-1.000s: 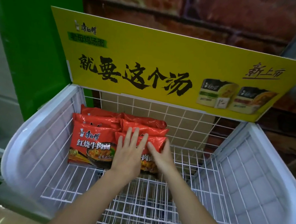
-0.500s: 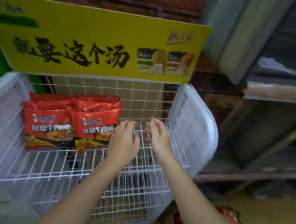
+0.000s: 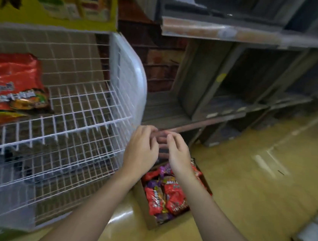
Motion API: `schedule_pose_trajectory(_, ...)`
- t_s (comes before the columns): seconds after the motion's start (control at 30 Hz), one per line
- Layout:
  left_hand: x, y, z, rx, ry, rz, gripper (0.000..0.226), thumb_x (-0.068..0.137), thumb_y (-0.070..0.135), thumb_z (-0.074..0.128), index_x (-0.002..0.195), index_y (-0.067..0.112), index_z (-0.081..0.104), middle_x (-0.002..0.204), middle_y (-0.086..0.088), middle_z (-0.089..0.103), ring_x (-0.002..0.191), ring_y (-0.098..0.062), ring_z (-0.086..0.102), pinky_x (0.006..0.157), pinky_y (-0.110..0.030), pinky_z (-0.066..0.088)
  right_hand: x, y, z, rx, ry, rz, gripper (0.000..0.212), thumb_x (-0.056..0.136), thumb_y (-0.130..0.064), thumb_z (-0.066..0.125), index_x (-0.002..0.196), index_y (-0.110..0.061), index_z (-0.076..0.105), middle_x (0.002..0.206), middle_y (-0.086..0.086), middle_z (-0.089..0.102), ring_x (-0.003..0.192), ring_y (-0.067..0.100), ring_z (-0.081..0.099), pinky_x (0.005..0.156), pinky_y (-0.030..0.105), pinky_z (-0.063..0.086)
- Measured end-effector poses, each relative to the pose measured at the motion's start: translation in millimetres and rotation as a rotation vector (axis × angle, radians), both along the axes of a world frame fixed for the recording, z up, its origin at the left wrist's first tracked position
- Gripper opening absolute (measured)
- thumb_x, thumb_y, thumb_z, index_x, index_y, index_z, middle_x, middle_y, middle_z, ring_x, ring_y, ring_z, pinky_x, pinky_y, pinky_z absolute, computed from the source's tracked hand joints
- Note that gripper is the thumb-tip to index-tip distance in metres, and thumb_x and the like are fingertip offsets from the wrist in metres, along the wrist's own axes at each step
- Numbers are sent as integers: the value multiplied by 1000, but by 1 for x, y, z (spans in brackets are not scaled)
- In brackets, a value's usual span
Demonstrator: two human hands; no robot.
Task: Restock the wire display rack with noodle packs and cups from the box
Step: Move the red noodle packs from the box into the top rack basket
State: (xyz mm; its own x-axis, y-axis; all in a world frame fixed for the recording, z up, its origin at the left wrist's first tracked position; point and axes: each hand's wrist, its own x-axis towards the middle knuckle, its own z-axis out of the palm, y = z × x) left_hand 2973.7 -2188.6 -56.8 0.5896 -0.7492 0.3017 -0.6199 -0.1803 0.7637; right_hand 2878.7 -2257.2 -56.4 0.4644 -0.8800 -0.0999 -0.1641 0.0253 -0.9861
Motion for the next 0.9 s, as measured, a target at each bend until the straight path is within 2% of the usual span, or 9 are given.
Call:
schedule_pose_trajectory(0.17, -69, -46, -34, 33, 68, -46, 24, 94, 12, 50, 116, 16, 58, 116, 1, 56, 113, -16, 53, 93, -35, 46, -82, -45, -41, -13, 48, -81, 19, 103, -22, 44, 102, -31, 60, 99, 2, 69, 92, 22, 68, 78, 39, 57)
schedule_pose_trajectory(0.33, -121, -83, -113, 70, 178, -10, 23, 95, 13, 51, 116, 18, 58, 110, 9, 52, 107, -10, 55, 90, -35, 50, -133, -84, -122, 16, 73, -66, 17, 104, -26, 42, 107, -29, 58, 104, 0, 69, 93, 12, 68, 79, 28, 57)
schedule_pose_trajectory(0.43, -136, -99, -177, 110, 204, 8, 23, 96, 14, 50, 117, 20, 57, 113, 7, 53, 107, -9, 56, 90, -33, 51, -149, -100, -185, 38, 78, -76, 18, 104, -27, 41, 108, -30, 58, 103, -3, 69, 90, 5, 68, 78, 26, 56)
schedule_pose_trajectory(0.7, -138, -139, -388, 153, 234, -25, 21, 97, 14, 52, 115, 20, 57, 111, 10, 53, 103, -4, 54, 86, -18, 44, -156, -139, -398, 25, 94, -135, 18, 104, -27, 41, 108, -30, 59, 103, -7, 69, 87, 1, 67, 87, 36, 56)
schedule_pose_trajectory(0.9, -114, -147, -518, 224, 204, 10, 22, 95, 12, 53, 114, 23, 57, 114, 7, 56, 109, -9, 54, 93, -27, 48, -143, -157, -523, -28, 84, -137, 16, 103, -28, 43, 107, -33, 57, 101, -10, 69, 90, 1, 67, 89, 36, 55)
